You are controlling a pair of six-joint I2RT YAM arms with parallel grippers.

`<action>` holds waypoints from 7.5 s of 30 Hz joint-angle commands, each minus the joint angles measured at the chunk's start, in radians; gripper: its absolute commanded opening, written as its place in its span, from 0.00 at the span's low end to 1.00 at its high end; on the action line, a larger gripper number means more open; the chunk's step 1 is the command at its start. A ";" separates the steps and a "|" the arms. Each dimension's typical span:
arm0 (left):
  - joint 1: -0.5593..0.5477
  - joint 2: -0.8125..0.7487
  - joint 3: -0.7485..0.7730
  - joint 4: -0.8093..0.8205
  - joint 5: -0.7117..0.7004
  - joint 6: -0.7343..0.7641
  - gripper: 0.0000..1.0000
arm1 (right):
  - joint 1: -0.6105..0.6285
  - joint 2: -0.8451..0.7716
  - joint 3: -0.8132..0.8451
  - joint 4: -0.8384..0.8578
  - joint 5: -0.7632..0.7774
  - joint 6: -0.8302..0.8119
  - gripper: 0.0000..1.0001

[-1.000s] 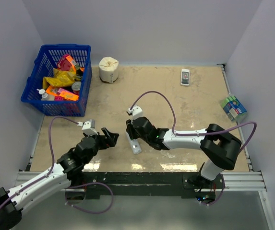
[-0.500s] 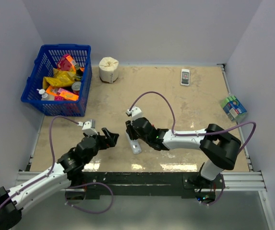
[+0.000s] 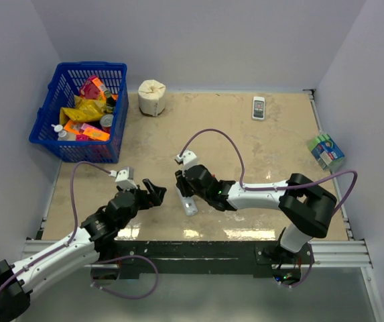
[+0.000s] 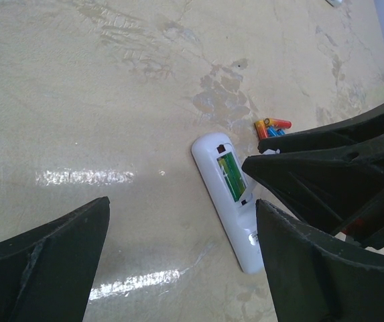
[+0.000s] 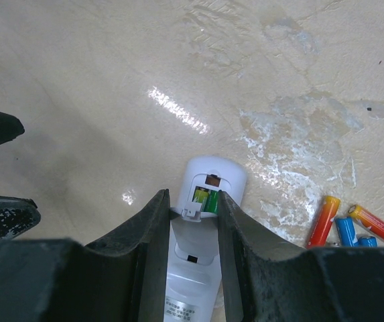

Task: Load the batteries into the remote control
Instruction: Load the battery cover into the remote control.

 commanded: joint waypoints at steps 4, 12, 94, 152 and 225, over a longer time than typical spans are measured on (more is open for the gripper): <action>0.002 0.006 0.028 0.068 -0.009 0.000 0.94 | 0.005 -0.005 0.000 0.000 -0.022 -0.037 0.20; 0.001 0.004 0.026 0.068 -0.009 -0.004 0.94 | 0.006 0.008 -0.013 0.014 -0.033 -0.028 0.21; 0.004 0.033 0.031 0.120 -0.009 -0.032 0.94 | 0.006 0.071 0.066 -0.090 -0.161 -0.138 0.49; 0.111 0.665 0.213 0.269 0.239 -0.234 0.57 | -0.193 0.184 0.174 -0.300 -0.381 -0.032 0.22; 0.056 0.813 0.575 -0.288 0.045 -0.129 0.59 | -0.364 -0.295 0.219 -0.639 -0.383 -0.003 0.54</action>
